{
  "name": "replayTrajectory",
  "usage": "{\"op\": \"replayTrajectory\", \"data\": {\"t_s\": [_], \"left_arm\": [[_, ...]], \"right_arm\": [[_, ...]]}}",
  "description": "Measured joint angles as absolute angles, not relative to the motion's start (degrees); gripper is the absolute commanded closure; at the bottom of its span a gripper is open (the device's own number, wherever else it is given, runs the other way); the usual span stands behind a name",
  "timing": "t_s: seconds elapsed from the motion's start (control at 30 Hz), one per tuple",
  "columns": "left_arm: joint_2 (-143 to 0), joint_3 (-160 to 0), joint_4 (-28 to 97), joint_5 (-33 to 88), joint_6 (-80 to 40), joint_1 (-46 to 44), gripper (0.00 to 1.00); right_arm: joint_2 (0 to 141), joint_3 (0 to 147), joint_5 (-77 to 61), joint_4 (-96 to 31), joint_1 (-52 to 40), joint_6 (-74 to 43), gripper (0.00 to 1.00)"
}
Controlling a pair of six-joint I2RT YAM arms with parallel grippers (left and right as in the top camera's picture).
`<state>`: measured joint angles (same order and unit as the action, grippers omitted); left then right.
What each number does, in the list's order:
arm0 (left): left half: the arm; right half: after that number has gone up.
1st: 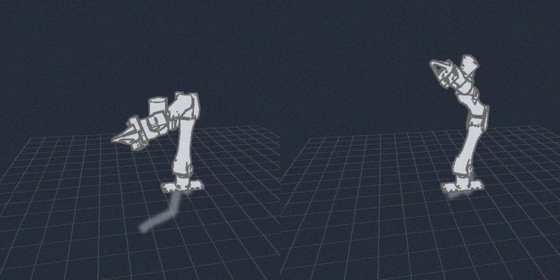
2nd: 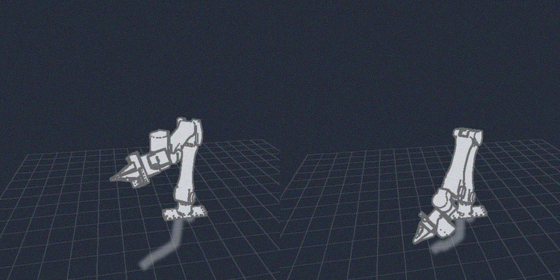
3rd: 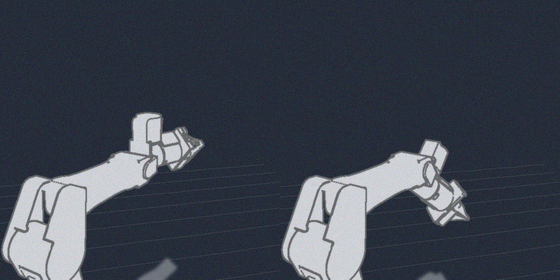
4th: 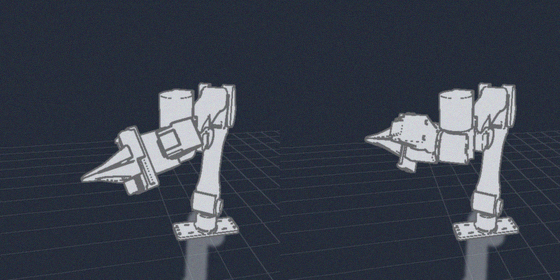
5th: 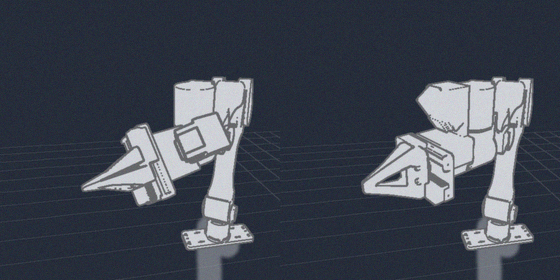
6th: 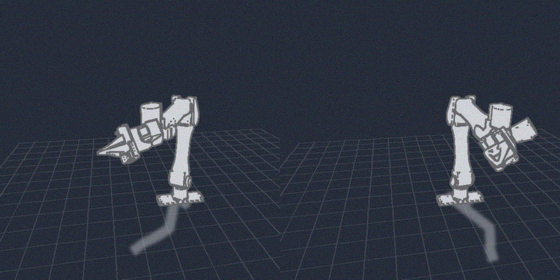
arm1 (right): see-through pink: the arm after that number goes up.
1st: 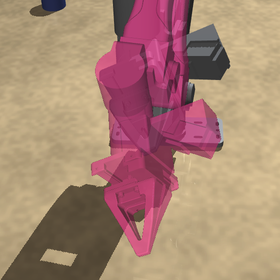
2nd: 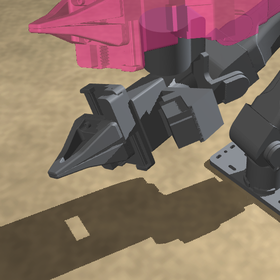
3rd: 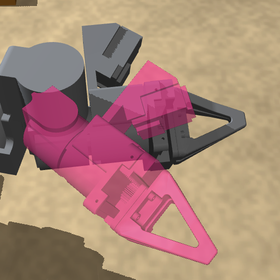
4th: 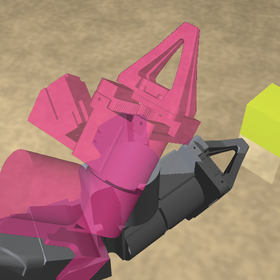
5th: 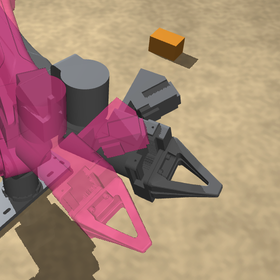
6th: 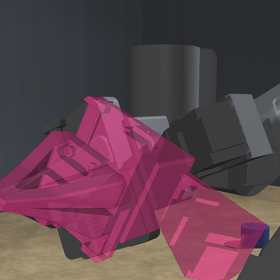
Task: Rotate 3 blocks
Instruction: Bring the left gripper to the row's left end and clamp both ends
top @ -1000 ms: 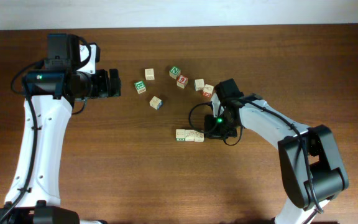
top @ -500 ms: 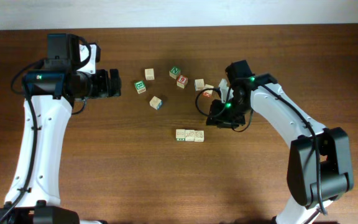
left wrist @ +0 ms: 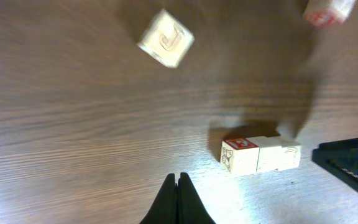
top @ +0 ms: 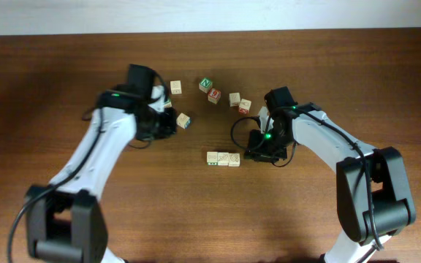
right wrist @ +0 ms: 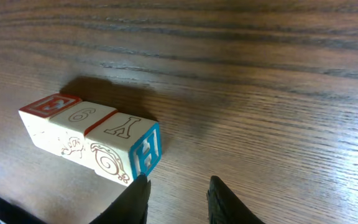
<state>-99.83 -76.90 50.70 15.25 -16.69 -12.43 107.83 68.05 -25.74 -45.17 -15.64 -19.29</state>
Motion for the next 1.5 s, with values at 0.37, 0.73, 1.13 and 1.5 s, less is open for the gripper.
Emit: {"op": "replayTrajectory", "data": {"t_s": [0.37,0.73,1.13,1.5], "left_arm": [[-115.0,-75.5,46.3,21.3,-25.2,-21.2,1.0],[-115.8,-75.4,45.5,27.9,-23.1,-21.3,1.0],[-115.8,-75.4,46.4,31.2,-19.2,-21.3,1.0],[-115.8,-75.4,46.5,31.2,-19.2,-21.3,1.0]], "right_arm": [[107.8,68.0,-25.4,-44.7,-15.7,-19.3,0.69],[107.8,68.0,-25.4,-44.7,-15.7,-19.3,0.69],[107.8,67.9,-25.4,-44.5,-15.7,-19.7,0.86],[108.0,63.1,-26.8,-38.9,-15.7,-22.5,0.96]]}}
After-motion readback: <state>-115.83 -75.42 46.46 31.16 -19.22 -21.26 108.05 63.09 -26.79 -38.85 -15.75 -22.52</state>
